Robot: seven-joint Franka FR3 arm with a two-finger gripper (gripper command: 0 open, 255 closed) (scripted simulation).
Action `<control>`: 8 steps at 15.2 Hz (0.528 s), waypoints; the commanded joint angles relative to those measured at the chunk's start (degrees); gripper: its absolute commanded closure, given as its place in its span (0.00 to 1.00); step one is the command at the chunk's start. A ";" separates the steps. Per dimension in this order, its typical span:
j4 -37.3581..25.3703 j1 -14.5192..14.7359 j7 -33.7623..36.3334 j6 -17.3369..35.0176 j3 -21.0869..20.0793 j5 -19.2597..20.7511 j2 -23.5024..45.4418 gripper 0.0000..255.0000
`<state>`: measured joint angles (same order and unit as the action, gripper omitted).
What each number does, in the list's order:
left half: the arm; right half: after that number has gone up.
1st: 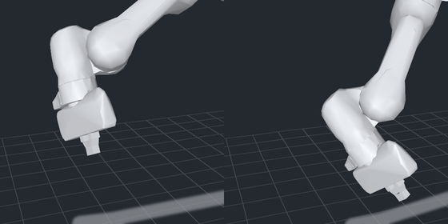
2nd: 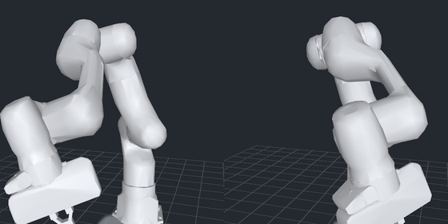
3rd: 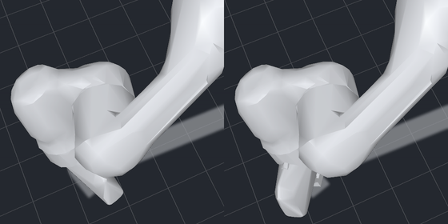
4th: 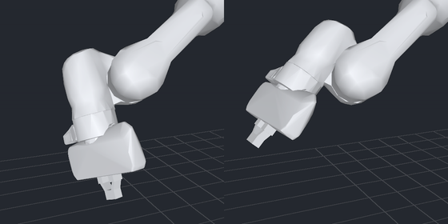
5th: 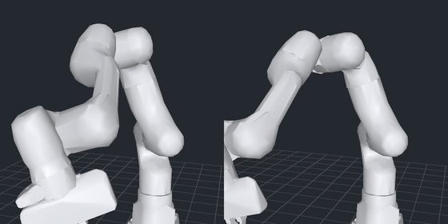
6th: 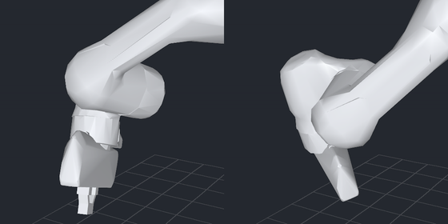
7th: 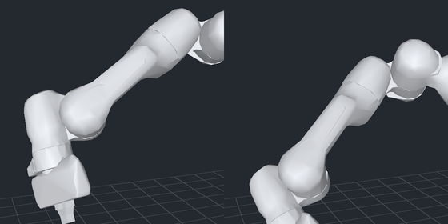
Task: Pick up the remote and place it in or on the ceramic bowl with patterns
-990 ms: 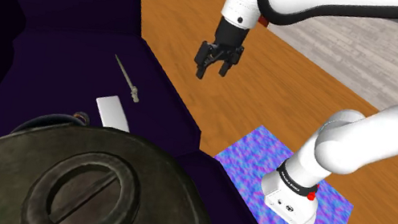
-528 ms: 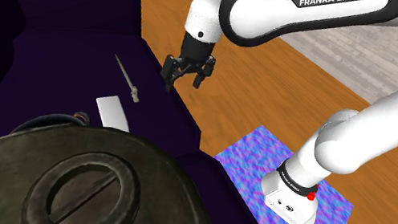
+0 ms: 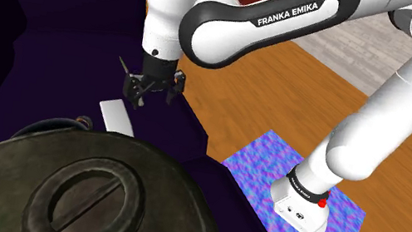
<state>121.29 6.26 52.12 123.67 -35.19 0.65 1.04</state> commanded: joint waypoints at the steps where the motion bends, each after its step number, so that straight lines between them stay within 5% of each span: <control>1: -3.97 1.16 5.00 0.14 -0.85 4.30 5.55 0.00; 6: -15.02 7.05 14.76 -1.63 0.27 13.37 18.49 0.00; 8: -14.42 7.38 15.10 -0.37 0.71 13.91 19.24 0.00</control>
<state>107.15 13.22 66.63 122.76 -34.78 13.84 19.26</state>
